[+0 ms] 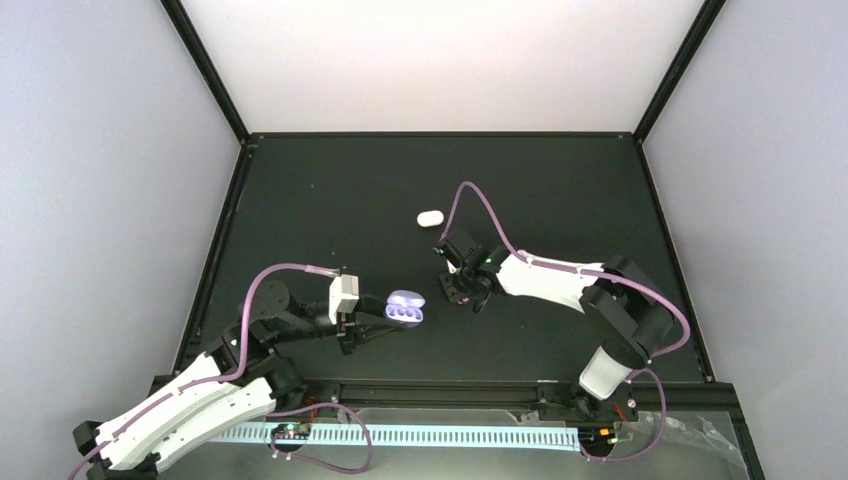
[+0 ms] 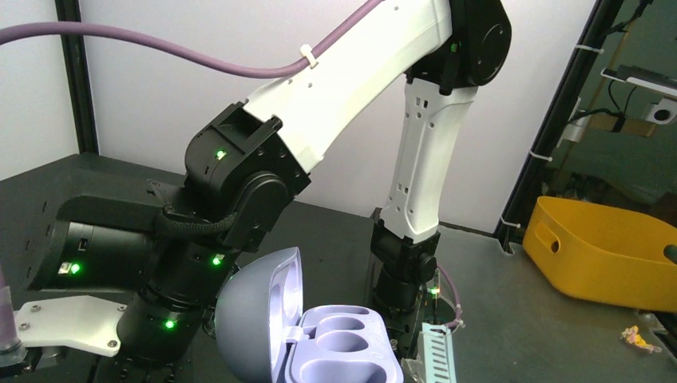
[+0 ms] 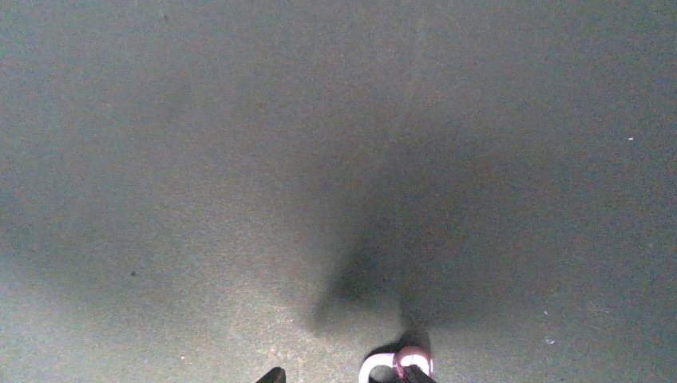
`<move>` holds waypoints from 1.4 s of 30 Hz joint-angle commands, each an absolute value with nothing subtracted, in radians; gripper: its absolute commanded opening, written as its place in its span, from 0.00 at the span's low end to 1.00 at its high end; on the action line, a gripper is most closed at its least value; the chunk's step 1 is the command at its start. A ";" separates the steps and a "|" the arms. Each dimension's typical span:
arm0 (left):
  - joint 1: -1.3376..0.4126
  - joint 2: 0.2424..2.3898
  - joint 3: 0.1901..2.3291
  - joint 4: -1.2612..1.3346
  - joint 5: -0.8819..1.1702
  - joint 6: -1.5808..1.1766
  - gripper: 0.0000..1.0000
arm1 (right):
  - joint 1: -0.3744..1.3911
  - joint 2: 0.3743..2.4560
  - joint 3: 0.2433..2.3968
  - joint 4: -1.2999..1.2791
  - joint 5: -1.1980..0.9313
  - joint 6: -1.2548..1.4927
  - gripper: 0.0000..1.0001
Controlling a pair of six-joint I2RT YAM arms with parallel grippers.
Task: Insert the wireless bluetooth earbuds into the charging case
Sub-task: Adjust the earbud at the center of the board.
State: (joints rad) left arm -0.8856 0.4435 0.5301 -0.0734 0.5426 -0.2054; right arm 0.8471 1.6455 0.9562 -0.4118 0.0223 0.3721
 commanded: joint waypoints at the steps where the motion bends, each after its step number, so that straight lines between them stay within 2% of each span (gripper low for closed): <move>1: -0.890 0.440 0.545 -0.063 0.535 -0.216 0.02 | 0.852 1.672 0.969 -0.414 0.036 0.372 0.37; 15: -0.890 0.443 0.541 -0.062 0.528 -0.219 0.02 | 0.853 1.694 0.937 -0.432 0.120 0.368 0.34; 30: -0.890 0.449 0.539 -0.057 0.528 -0.222 0.02 | 0.852 1.659 0.918 -0.429 0.153 0.365 0.20; 33: -0.890 0.448 0.540 -0.058 0.528 -0.222 0.02 | 0.853 1.654 0.921 -0.435 0.155 0.363 0.19; 38: -0.890 0.447 0.540 -0.057 0.527 -0.222 0.02 | 0.853 1.647 0.914 -0.450 0.170 0.358 0.25; 42: -0.890 0.446 0.540 -0.057 0.525 -0.222 0.02 | 0.853 1.633 0.902 -0.457 0.176 0.355 0.19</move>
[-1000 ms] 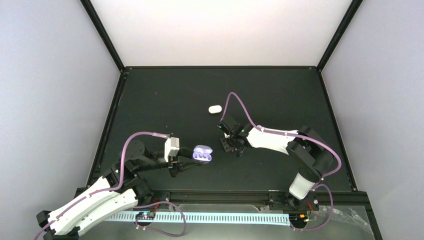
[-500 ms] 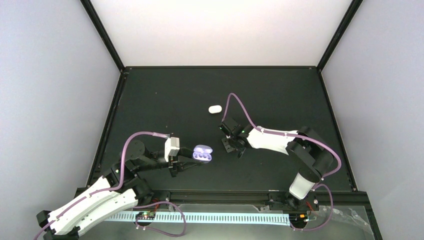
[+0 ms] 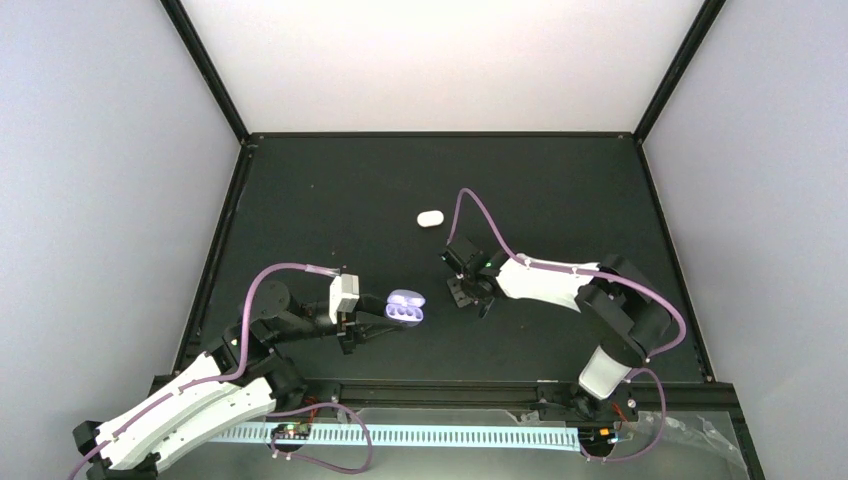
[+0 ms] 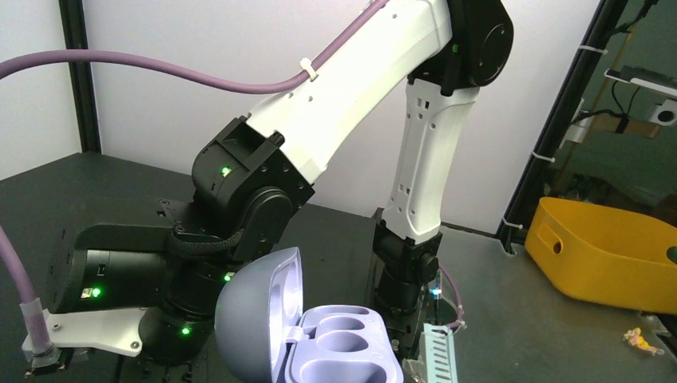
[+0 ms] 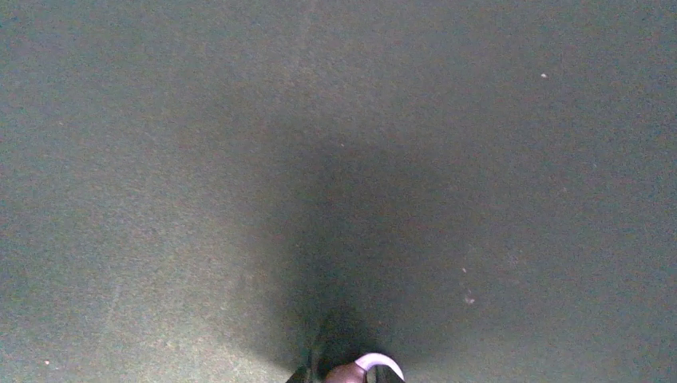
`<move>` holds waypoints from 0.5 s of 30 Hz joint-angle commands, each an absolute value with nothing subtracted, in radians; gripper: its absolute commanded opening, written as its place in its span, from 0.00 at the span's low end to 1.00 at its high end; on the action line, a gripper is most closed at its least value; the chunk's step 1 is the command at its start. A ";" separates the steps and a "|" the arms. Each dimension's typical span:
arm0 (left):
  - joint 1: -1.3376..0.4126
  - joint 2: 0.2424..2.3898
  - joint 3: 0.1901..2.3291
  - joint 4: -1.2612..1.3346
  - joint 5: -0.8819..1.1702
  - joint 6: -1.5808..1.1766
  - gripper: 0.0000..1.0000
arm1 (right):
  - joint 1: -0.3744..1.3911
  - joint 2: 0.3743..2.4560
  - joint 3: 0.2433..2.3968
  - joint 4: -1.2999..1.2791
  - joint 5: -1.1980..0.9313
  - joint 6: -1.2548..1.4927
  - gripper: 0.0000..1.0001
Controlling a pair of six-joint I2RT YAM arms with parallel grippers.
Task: Insert the wireless bluetooth earbuds into the charging case
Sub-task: Adjust the earbud at the center of the board.
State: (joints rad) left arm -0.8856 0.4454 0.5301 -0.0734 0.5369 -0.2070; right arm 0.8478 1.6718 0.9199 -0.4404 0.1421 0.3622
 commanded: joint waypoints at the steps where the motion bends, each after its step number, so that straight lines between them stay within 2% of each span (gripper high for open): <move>1: -0.890 0.446 0.538 -0.057 0.526 -0.222 0.02 | 0.853 1.625 0.898 -0.458 0.176 0.356 0.18; 7: -0.890 0.446 0.538 -0.056 0.526 -0.224 0.01 | 0.853 1.596 0.899 -0.463 0.179 0.372 0.05; 9: -0.890 0.447 0.538 -0.056 0.526 -0.223 0.02 | 0.853 1.591 0.911 -0.463 0.158 0.388 0.04; 10: -0.890 0.448 0.538 -0.055 0.526 -0.223 0.01 | 0.853 1.592 0.920 -0.462 0.142 0.398 0.05; 13: -0.890 0.449 0.538 -0.056 0.526 -0.224 0.02 | 0.853 1.593 0.951 -0.462 0.091 0.427 0.21; 15: -0.890 0.446 0.538 -0.059 0.526 -0.223 0.02 | 0.853 1.586 0.964 -0.462 0.076 0.436 0.26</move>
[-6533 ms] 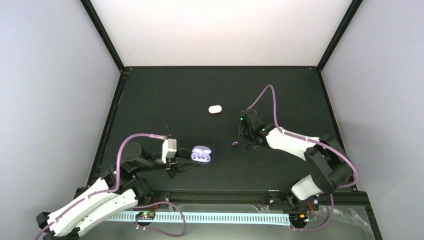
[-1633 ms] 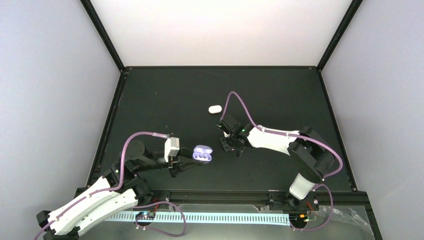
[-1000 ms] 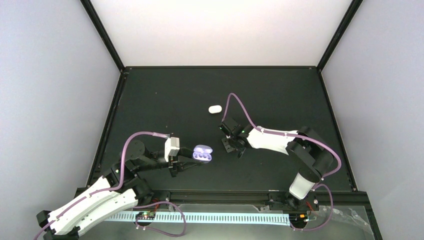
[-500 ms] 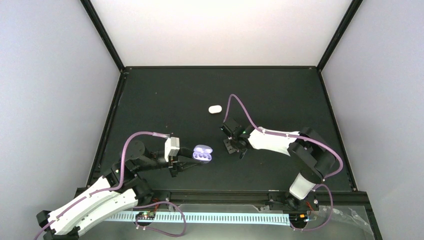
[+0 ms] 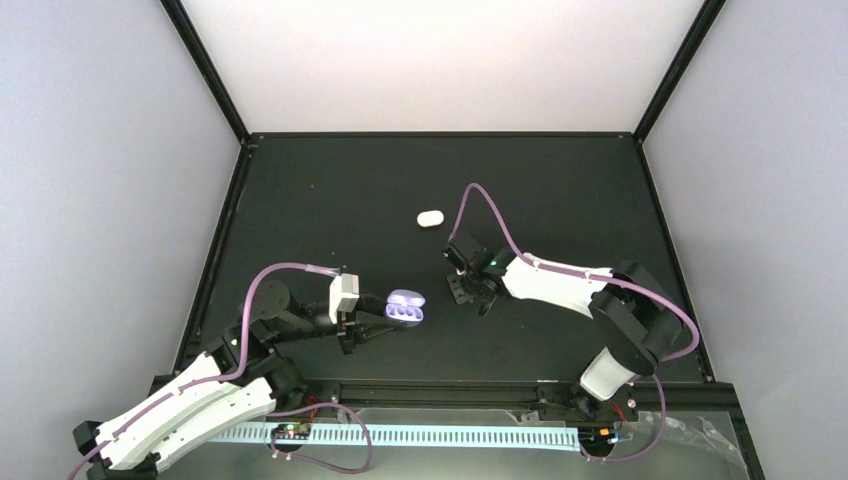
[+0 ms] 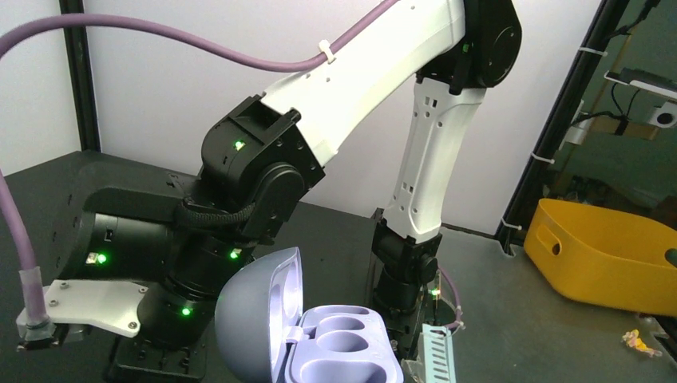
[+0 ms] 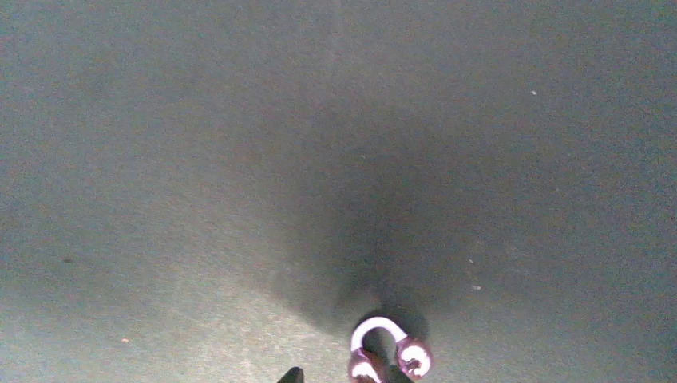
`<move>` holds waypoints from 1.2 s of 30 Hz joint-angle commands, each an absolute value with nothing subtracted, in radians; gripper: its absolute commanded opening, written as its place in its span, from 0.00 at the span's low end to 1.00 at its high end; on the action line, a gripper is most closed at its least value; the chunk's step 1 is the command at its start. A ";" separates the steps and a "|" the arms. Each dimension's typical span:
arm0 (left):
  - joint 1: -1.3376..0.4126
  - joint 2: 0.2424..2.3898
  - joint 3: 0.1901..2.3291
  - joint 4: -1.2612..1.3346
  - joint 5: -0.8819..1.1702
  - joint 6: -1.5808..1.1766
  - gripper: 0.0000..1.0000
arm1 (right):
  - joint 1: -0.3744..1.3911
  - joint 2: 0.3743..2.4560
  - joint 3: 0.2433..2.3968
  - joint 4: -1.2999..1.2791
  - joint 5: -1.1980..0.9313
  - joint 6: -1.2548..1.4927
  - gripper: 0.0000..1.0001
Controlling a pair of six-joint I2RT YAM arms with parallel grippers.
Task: Insert the wireless bluetooth earbuds into the charging case
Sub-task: Adjust the earbud at the center of the board.
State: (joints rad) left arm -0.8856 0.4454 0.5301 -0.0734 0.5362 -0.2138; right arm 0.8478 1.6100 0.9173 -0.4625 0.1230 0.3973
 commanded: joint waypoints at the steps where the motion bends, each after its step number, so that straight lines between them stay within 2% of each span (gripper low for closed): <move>1: -0.890 0.445 0.538 -0.060 0.525 -0.223 0.02 | 0.853 1.581 0.969 -0.462 0.075 0.437 0.26; 9: -0.890 0.440 0.539 -0.064 0.523 -0.222 0.01 | 0.831 1.539 0.950 -0.474 0.121 0.446 0.27; 18: -0.890 0.437 0.540 -0.065 0.521 -0.222 0.02 | 0.742 1.496 0.837 -0.425 0.082 0.449 0.16; 22: -0.890 0.441 0.538 -0.060 0.523 -0.223 0.02 | 0.750 1.478 0.838 -0.381 0.002 0.450 0.22; 28: -0.890 0.446 0.540 -0.059 0.526 -0.224 0.02 | 0.762 1.545 0.898 -0.417 0.023 0.472 0.28; 31: -0.890 0.440 0.538 -0.060 0.526 -0.225 0.02 | 0.762 1.565 0.890 -0.415 0.048 0.490 0.37; 36: -0.890 0.439 0.538 -0.057 0.531 -0.225 0.02 | 0.739 1.568 0.848 -0.371 0.006 0.534 0.42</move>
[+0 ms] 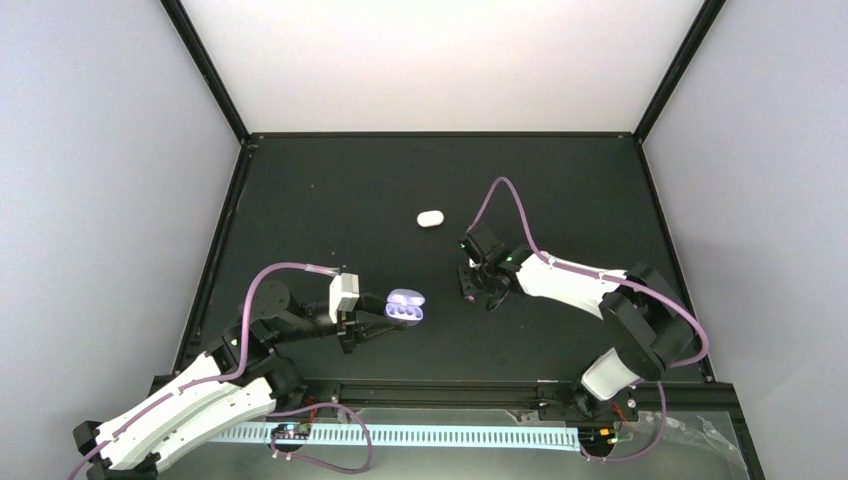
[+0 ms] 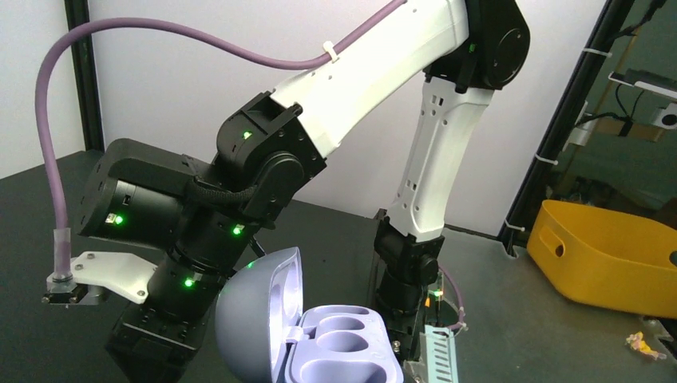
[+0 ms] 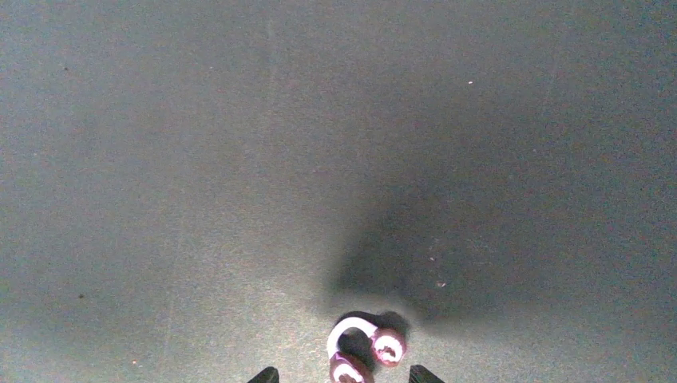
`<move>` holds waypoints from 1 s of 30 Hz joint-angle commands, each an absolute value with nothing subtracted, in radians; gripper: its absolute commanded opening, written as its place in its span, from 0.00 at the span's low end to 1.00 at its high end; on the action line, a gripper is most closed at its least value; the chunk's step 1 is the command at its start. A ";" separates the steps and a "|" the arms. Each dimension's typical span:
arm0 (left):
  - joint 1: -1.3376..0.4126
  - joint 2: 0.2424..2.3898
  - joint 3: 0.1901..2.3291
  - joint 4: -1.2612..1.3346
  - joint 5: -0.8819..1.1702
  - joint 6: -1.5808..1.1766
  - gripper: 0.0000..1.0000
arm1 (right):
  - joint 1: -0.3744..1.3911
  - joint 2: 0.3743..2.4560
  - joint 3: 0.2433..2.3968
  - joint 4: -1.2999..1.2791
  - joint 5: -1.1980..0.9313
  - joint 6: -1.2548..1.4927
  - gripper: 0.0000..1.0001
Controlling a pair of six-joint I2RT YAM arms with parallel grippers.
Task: Insert the wireless bluetooth earbuds into the charging case
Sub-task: Adjust the earbud at the center of the board.
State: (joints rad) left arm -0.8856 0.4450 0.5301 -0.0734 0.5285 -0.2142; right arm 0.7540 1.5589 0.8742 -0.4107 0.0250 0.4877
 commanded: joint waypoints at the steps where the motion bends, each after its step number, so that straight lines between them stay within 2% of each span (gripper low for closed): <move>1: -0.890 0.440 0.538 -0.058 0.531 -0.225 0.02 | 0.738 1.569 0.842 -0.363 -0.012 0.540 0.42; 20: -0.890 0.440 0.533 -0.054 0.526 -0.231 0.02 | 0.757 1.629 0.869 -0.208 -0.293 0.604 0.44; 30: -0.890 0.440 0.534 -0.055 0.523 -0.229 0.01 | 0.728 1.530 0.891 -0.331 -0.137 0.478 0.45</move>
State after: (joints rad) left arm -0.8856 0.4450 0.5301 -0.0734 0.5278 -0.2207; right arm 0.7483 1.5620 0.8753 -0.2779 -0.2211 0.5346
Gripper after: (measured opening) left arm 0.246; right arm 0.447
